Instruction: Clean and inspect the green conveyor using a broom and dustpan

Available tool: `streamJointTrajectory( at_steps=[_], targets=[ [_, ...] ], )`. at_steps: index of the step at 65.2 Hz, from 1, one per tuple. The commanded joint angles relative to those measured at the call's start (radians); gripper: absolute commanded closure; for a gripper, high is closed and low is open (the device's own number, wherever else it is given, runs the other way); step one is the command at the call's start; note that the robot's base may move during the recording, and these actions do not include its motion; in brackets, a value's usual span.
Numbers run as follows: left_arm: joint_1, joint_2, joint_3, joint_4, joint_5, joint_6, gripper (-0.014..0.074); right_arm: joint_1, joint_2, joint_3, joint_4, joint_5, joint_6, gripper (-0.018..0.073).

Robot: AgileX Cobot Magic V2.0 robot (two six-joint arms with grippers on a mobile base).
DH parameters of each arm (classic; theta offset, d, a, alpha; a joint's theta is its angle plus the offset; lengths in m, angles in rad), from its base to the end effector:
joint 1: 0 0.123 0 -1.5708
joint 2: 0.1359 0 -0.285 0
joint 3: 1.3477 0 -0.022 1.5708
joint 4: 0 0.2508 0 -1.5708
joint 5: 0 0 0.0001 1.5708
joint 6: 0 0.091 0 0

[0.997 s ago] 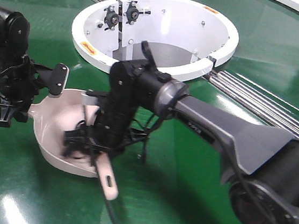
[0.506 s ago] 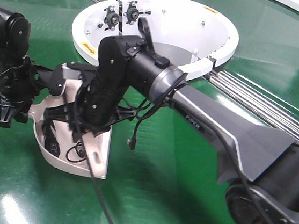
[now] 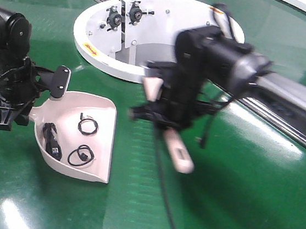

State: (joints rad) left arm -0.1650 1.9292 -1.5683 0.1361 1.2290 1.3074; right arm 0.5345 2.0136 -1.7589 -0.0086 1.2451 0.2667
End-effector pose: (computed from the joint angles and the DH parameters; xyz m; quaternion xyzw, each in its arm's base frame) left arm 0.3856 -0.0524 0.2372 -0.6848 -0.7251 -0.0729 0.0065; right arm 0.3627 0.2139 0.2516 -0.1341 0.9878 0.0270 0.0744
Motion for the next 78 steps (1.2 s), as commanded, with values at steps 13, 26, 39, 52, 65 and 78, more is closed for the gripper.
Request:
streamJointTrajectory(
  at_steps=[13,26,39,52,65,78],
  targets=[
    [-0.008,-0.053,-0.030,-0.029,0.018,-0.003,0.0593,-0.143,-0.159,0.249,-0.033,-0.034,-0.113,0.0564],
    [-0.008,-0.053,-0.030,-0.029,0.018,-0.003,0.0593,-0.244,-0.193,0.403,-0.031,-0.096,-0.167,0.0564],
    [-0.008,-0.053,-0.030,-0.029,0.018,-0.003,0.0593,-0.312,-0.203,0.496,-0.030,-0.149,-0.193,0.0564],
    [-0.008,-0.053,-0.030,-0.029,0.018,-0.003,0.0593,-0.312,-0.203,0.503,-0.018,-0.165,-0.217,0.0564],
    [-0.008,-0.053,-0.030,-0.029,0.018,-0.003,0.0593,-0.312,-0.203,0.503,-0.013,-0.160,-0.216,0.0564],
    [-0.008,-0.053,-0.030,-0.029,0.018,-0.003,0.0593,-0.312,-0.203,0.503,-0.005,-0.154,-0.216,0.0564]
  ],
)
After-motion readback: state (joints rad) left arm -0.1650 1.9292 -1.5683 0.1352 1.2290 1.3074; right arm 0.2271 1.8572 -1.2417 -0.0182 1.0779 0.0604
